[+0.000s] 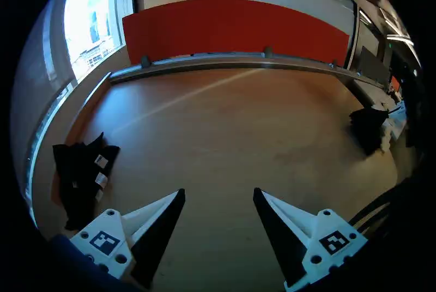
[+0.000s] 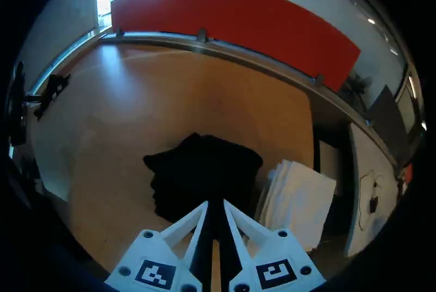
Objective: Fold towel
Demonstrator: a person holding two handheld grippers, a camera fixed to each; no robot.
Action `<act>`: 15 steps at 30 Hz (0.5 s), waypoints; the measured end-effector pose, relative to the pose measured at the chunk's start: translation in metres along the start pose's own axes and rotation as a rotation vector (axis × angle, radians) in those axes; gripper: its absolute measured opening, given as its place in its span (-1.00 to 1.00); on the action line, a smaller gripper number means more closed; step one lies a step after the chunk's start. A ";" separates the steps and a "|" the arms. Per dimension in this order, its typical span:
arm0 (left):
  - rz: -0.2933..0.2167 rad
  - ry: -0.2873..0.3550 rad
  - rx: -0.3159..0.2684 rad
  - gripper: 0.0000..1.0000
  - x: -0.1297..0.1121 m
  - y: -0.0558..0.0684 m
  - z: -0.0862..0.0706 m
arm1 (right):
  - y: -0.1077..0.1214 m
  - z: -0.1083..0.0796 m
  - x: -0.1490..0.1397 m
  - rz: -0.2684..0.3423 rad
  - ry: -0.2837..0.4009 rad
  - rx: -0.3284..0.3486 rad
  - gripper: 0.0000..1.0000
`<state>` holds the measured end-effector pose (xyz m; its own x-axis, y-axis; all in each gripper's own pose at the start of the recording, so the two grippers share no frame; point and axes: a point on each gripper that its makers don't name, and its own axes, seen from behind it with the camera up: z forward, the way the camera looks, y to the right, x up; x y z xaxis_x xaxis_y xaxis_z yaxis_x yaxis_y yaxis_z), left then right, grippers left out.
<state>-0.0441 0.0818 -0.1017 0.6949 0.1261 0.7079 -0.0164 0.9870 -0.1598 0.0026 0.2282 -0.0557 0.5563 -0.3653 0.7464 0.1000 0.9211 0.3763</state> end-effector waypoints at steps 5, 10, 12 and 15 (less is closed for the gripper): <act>0.009 0.003 -0.001 0.85 0.000 0.001 -0.002 | 0.004 0.002 -0.016 0.019 -0.021 -0.018 -0.91; 0.014 0.000 0.001 0.85 -0.003 0.002 -0.005 | 0.010 0.009 -0.033 0.042 -0.048 -0.035 -0.91; 0.017 -0.002 0.003 0.85 -0.004 0.002 -0.006 | 0.011 0.012 -0.039 0.052 -0.057 -0.042 -0.91; 0.022 -0.005 0.004 0.86 -0.005 0.003 -0.007 | 0.013 0.018 -0.049 0.070 -0.071 -0.050 -0.91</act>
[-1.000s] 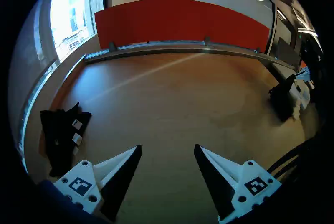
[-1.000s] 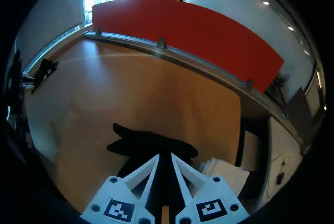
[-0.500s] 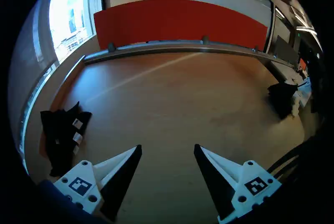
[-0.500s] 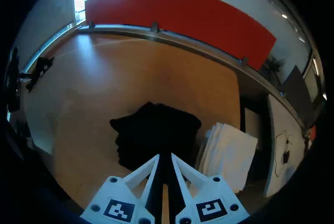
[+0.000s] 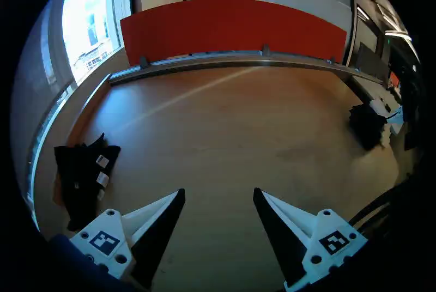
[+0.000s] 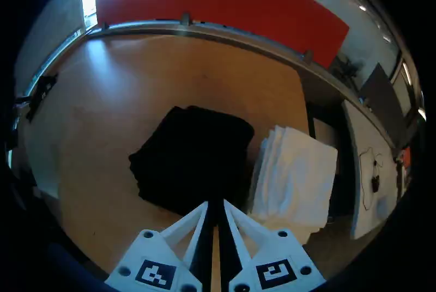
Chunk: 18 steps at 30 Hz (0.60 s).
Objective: Fold towel
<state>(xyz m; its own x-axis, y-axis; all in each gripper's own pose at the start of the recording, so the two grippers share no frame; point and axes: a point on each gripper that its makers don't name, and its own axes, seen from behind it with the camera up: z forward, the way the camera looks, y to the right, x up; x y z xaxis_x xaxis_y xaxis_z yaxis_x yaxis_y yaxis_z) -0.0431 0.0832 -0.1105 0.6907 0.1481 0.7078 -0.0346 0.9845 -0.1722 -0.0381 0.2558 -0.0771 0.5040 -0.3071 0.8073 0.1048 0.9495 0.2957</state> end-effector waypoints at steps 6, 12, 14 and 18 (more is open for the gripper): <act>0.009 -0.006 0.005 0.85 -0.002 0.001 -0.002 | 0.005 0.015 -0.019 0.031 -0.037 -0.010 -0.91; 0.013 -0.012 0.012 0.85 -0.004 0.000 -0.003 | 0.009 0.029 -0.035 0.058 -0.072 -0.015 -0.91; 0.014 -0.015 0.015 0.85 -0.005 0.000 -0.003 | 0.009 0.034 -0.038 0.067 -0.081 -0.018 -0.91; 0.015 -0.019 0.020 0.85 -0.007 0.000 -0.003 | 0.010 0.042 -0.044 0.082 -0.093 -0.022 -0.91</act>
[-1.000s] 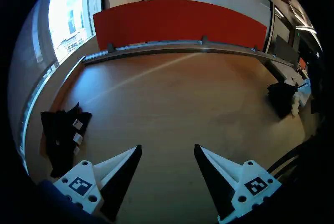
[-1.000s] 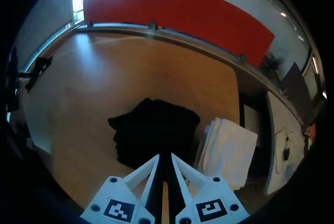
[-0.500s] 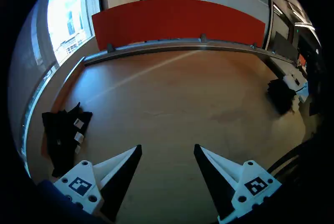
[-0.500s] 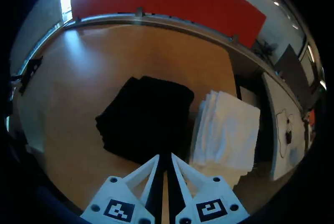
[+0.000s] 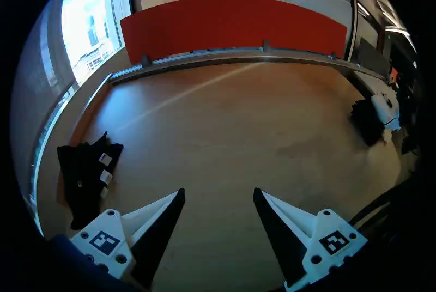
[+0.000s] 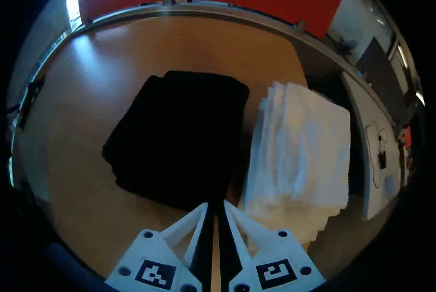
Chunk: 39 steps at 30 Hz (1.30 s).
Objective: Fold towel
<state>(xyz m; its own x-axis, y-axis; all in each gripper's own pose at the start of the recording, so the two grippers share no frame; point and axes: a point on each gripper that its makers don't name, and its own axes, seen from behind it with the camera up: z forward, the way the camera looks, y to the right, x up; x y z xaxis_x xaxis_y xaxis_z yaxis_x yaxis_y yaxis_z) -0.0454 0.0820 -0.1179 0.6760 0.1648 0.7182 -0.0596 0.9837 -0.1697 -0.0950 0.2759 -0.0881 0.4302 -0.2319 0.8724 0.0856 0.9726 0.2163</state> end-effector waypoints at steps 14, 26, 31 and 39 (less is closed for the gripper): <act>0.007 -0.010 0.009 0.85 -0.003 0.003 0.000 | 0.004 0.022 -0.011 0.040 -0.028 -0.011 -0.91; 0.007 -0.014 0.007 0.85 -0.002 0.007 0.003 | 0.006 0.026 -0.013 0.046 -0.029 -0.015 -0.89; 0.005 -0.011 0.005 0.85 0.001 0.005 0.003 | 0.006 0.020 -0.011 0.045 -0.014 -0.024 -0.84; -0.003 -0.008 0.001 0.85 0.003 0.003 0.005 | 0.005 0.005 -0.008 0.024 0.015 -0.047 -0.61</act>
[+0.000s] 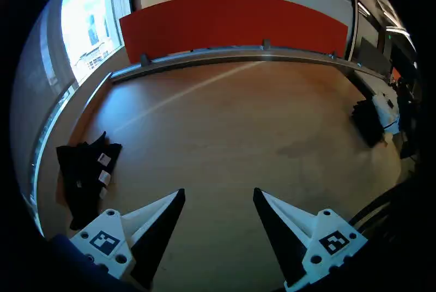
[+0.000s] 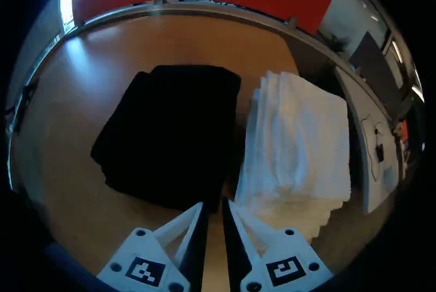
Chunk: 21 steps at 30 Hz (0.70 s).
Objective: Fold towel
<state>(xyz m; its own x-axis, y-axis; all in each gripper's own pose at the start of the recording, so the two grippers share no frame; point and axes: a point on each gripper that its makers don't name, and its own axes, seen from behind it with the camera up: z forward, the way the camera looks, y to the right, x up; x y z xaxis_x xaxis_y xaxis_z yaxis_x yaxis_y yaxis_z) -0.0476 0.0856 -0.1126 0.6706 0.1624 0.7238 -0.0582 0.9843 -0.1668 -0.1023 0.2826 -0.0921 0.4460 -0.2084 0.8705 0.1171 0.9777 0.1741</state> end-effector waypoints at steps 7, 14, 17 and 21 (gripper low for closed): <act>-0.009 0.005 -0.011 0.85 0.002 -0.001 0.004 | -0.005 -0.018 0.011 -0.009 0.051 -0.014 0.03; -0.011 0.013 -0.021 0.85 0.006 -0.001 0.007 | -0.008 -0.031 0.021 -0.012 0.095 -0.034 0.59; -0.011 0.018 -0.024 0.85 0.008 -0.003 0.008 | -0.010 -0.036 0.026 -0.004 0.117 -0.040 0.80; -0.016 0.028 -0.024 0.86 0.011 -0.007 0.008 | -0.012 -0.044 0.036 0.021 0.165 -0.051 0.85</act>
<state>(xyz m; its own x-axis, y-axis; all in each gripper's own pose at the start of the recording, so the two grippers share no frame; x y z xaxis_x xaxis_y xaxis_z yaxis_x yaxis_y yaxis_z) -0.0457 0.0813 -0.0984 0.6916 0.1442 0.7077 -0.0301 0.9848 -0.1713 -0.0483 0.2621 -0.0828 0.5880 -0.1932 0.7854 0.1496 0.9803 0.1292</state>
